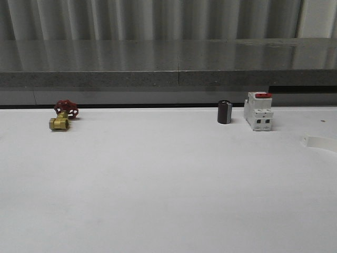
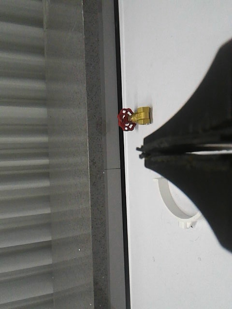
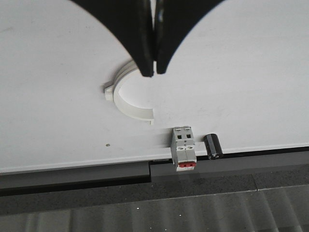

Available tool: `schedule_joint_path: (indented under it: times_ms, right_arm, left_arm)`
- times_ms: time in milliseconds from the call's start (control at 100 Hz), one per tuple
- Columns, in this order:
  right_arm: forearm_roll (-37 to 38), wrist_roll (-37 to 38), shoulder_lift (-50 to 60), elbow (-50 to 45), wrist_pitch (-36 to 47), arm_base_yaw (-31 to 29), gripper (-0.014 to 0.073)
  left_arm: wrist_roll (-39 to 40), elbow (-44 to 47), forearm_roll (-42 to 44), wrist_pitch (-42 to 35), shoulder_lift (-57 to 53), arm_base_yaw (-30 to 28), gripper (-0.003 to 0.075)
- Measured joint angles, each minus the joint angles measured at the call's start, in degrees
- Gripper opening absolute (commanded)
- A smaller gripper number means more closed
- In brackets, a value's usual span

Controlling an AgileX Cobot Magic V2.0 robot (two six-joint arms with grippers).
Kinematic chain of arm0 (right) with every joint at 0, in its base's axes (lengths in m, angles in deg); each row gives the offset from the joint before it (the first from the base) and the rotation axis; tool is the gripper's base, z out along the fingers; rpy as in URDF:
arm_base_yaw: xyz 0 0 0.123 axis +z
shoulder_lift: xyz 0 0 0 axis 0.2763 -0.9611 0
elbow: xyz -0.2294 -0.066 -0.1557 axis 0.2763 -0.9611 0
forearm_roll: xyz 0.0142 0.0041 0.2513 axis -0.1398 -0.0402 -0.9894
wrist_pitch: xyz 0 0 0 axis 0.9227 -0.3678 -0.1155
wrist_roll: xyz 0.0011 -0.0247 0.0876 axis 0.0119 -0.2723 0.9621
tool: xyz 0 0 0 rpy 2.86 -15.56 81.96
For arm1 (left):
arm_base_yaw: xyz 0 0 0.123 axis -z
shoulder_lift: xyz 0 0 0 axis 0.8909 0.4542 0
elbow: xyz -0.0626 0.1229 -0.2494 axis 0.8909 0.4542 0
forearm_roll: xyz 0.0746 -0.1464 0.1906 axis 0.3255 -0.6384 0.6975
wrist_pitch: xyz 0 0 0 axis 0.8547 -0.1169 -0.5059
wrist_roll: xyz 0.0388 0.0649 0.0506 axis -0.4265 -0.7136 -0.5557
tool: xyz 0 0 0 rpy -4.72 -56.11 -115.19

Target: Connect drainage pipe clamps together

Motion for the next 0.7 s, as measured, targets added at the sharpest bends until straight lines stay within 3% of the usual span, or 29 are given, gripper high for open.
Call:
schedule_joint_path:
  times_ms: [490,700]
  right_arm:
    - [0.00,0.00,0.00,0.00,0.00,0.00,-0.0118]
    - [0.00,0.00,0.00,0.00,0.00,0.00,-0.0118]
  left_arm:
    - [0.00,-0.72,0.00,1.43,0.00,0.00,-0.0020]
    - [0.00,-14.15,-2.85,12.16,6.38,0.00,-0.0020]
